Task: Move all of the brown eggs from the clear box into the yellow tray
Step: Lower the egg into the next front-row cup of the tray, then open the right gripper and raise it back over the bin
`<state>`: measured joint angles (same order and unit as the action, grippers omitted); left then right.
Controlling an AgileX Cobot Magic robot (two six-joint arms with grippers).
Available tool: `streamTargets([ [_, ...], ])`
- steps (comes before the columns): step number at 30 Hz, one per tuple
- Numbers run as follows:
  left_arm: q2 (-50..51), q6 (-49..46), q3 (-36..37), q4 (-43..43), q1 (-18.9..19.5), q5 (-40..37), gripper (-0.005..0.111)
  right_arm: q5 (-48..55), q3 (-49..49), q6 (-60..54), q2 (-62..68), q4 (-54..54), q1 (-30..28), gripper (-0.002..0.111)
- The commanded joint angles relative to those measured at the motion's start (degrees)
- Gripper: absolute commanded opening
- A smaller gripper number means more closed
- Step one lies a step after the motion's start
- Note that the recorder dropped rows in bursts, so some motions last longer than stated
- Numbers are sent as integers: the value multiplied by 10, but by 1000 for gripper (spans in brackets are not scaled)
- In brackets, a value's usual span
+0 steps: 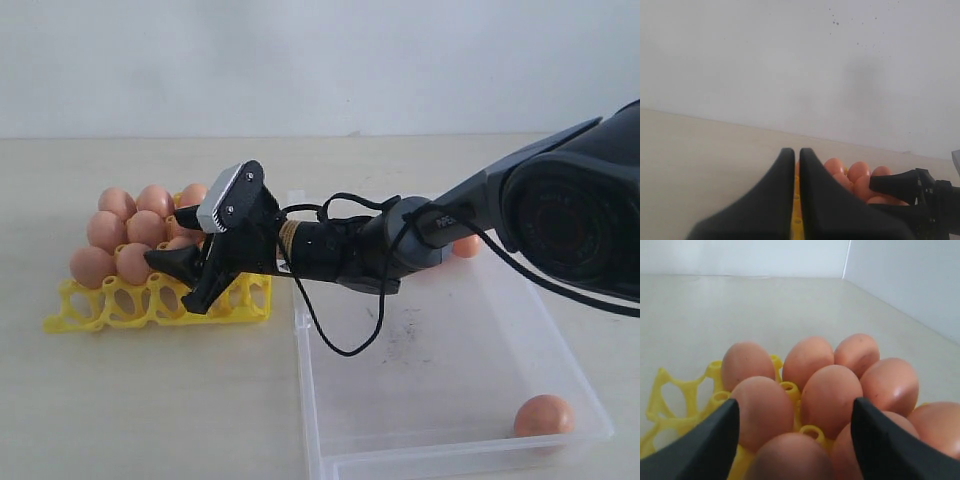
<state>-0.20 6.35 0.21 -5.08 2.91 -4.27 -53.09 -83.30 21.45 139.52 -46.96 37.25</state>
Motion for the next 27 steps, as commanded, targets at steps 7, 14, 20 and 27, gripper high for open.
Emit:
streamTargets([
  [7,2,1,-2,0,-3,3,4,-110,-3,184,-36,9,-1,46],
  [14,2,1,-2,0,-3,3,4,-104,-3,232,-142,-128,-2,0],
  [20,2,1,-2,0,-3,3,4,279,35,625,-292,-530,-1,0],
  [27,2,1,-2,0,-2,3,4,404,172,685,-421,-530,-1,0],
])
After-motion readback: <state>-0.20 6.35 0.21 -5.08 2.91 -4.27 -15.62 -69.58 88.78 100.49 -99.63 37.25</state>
